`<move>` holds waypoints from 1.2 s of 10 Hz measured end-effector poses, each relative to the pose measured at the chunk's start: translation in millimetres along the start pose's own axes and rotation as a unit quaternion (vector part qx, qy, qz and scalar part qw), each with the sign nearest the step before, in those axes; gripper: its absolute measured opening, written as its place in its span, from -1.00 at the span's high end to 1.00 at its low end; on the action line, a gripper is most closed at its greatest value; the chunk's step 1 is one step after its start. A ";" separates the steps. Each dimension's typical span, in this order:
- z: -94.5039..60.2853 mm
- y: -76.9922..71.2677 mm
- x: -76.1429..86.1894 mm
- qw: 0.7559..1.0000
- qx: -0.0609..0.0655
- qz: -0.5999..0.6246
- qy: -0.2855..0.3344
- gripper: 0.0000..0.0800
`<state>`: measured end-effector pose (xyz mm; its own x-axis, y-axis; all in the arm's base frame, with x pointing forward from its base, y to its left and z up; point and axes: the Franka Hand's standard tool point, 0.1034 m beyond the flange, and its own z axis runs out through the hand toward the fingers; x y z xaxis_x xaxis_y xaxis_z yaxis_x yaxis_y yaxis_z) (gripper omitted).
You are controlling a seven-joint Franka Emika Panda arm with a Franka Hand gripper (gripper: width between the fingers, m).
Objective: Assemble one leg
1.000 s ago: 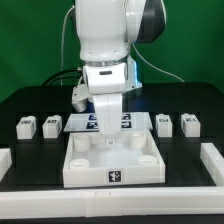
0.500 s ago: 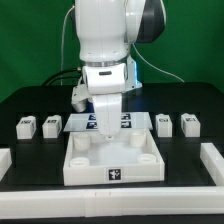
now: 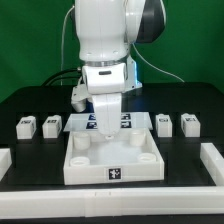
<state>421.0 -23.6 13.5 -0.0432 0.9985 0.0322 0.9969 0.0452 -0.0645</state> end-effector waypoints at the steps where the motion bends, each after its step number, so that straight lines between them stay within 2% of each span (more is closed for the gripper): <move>1: 0.0 0.0 0.0 1.000 0.000 0.000 0.000 0.85; 3: -0.1 0.2 0.5 1.000 0.000 0.001 0.000 0.85; 6: -4.6 23.3 34.9 1.000 -0.010 0.023 0.008 0.85; 8: -11.2 42.6 64.7 0.999 -0.018 0.031 0.014 0.85; 10: -9.0 56.7 79.3 0.999 -0.019 0.029 0.022 0.85; 12: -3.2 63.5 84.7 0.999 -0.023 0.026 0.027 0.85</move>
Offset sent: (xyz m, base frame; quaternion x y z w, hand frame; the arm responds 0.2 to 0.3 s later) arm 0.0202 0.0343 0.0036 -0.0145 0.0088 0.0115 0.9998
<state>480.8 63.7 15.4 0.0110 0.9965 0.0831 0.9997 -0.0093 -0.0219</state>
